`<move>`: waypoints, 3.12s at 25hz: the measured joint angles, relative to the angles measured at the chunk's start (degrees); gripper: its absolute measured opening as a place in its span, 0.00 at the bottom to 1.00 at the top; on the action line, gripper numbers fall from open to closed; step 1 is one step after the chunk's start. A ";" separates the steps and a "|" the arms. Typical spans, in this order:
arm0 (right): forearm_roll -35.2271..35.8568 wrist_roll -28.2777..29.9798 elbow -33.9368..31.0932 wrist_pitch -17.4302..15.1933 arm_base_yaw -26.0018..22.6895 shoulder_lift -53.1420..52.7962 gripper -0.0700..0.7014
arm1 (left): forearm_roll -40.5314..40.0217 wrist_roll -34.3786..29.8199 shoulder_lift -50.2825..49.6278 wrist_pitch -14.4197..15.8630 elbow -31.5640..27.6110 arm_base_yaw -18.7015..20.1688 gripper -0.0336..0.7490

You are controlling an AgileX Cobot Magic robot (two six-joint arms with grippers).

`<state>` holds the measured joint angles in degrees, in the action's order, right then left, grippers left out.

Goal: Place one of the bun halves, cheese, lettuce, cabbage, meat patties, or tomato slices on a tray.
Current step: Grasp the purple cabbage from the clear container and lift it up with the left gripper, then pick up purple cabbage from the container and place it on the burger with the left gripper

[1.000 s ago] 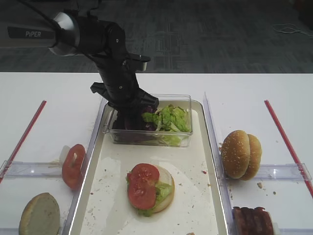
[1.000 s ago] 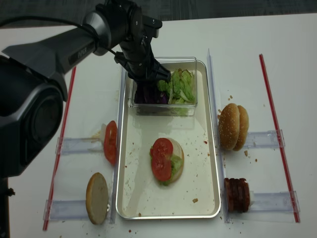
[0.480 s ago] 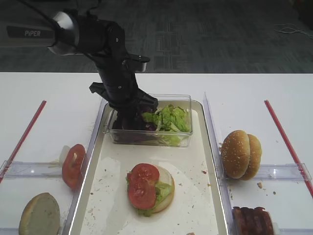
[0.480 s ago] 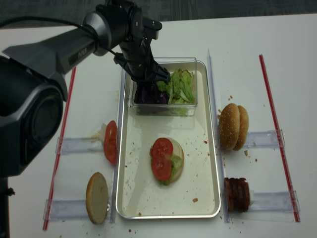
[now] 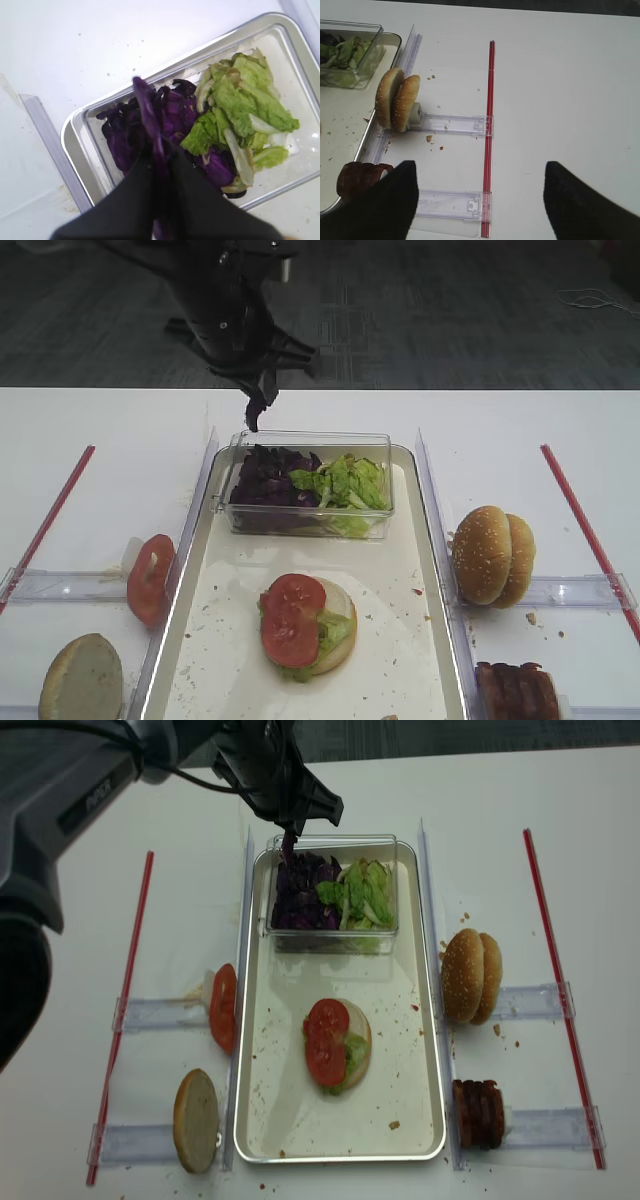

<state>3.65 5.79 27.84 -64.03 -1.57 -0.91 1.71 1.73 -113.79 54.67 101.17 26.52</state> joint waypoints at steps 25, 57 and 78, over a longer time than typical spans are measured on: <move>0.00 0.00 0.00 0.00 0.00 0.00 0.81 | -0.10 -3.03 1.28 15.66 0.04 0.00 0.10; -0.09 0.20 0.00 0.00 0.00 0.00 0.81 | 2.69 -4.70 20.52 10.61 -26.25 15.30 0.10; -0.09 0.20 0.00 0.00 0.00 0.00 0.81 | 1.37 -5.08 7.92 1.40 -26.25 17.75 0.10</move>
<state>3.56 5.99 27.84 -64.03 -1.57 -0.91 3.08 -3.36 -105.88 56.06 74.92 44.27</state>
